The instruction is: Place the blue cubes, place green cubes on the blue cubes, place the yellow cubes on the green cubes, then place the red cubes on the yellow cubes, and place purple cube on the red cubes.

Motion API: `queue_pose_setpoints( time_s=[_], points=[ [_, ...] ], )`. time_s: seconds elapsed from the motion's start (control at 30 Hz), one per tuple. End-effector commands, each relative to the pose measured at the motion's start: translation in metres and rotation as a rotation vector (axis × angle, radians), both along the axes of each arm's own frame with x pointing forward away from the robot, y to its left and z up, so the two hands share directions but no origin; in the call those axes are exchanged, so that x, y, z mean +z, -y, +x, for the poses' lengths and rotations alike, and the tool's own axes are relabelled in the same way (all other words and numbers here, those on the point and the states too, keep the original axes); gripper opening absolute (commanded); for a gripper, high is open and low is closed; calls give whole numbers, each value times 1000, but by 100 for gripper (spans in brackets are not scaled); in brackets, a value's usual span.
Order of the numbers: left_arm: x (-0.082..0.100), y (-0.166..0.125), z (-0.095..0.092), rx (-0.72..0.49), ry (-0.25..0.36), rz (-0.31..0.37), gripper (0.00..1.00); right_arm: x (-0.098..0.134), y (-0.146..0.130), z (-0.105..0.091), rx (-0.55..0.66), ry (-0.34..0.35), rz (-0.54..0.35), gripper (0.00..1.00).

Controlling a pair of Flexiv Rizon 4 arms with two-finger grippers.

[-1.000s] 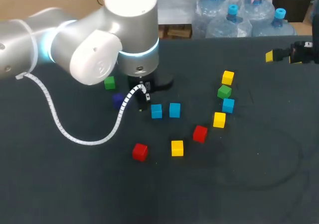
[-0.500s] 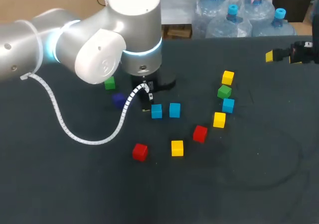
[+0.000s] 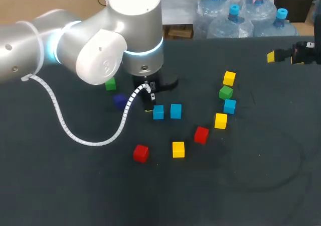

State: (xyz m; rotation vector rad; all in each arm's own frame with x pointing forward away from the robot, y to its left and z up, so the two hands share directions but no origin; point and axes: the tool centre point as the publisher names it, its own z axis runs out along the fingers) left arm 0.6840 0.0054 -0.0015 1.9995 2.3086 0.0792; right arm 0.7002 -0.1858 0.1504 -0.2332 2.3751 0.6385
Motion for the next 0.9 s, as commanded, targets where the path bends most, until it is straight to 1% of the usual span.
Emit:
queue_pose_setpoints(
  time_s=[0.03, 0.23, 0.43, 0.57, 0.63, 0.7, 0.73, 0.77, 0.8, 0.83, 0.9],
  points=[
    [0, 2, 1, -8, -4, -3, 6, 0, -1, 0, -3, 0, -2, 100],
    [0, 4, 1, -13, -7, -3, 5, 0, -1, 0, -3, 0, -2, 100],
    [2, -6, -2, 11, -4, 9, 4, 0, -1, 0, -3, 0, -2, 100],
    [10, -19, -7, 42, 17, 21, 9, 0, -1, 0, -3, 0, -2, 100],
    [16, -27, -11, 58, 32, 30, 15, 0, -1, 0, -3, 0, -2, 100],
    [23, -36, -15, 74, 49, 36, 22, 0, -1, 0, -3, 0, -2, 100],
    [27, -40, -17, 84, 60, 40, 28, 0, -1, 0, -3, 0, -2, 100],
    [31, -44, -19, 91, 68, 40, 41, 0, -1, 0, -3, 0, -2, 100],
    [35, -47, -21, 102, 75, 42, 88, 0, -1, 0, -3, 0, -2, 100],
    [39, -51, -24, 109, 84, 42, 100, 0, -1, 0, -3, 0, -2, 100],
    [45, -59, -28, 126, 100, 40, 100, 0, -1, 0, -3, 0, -2, 100]
  ],
)
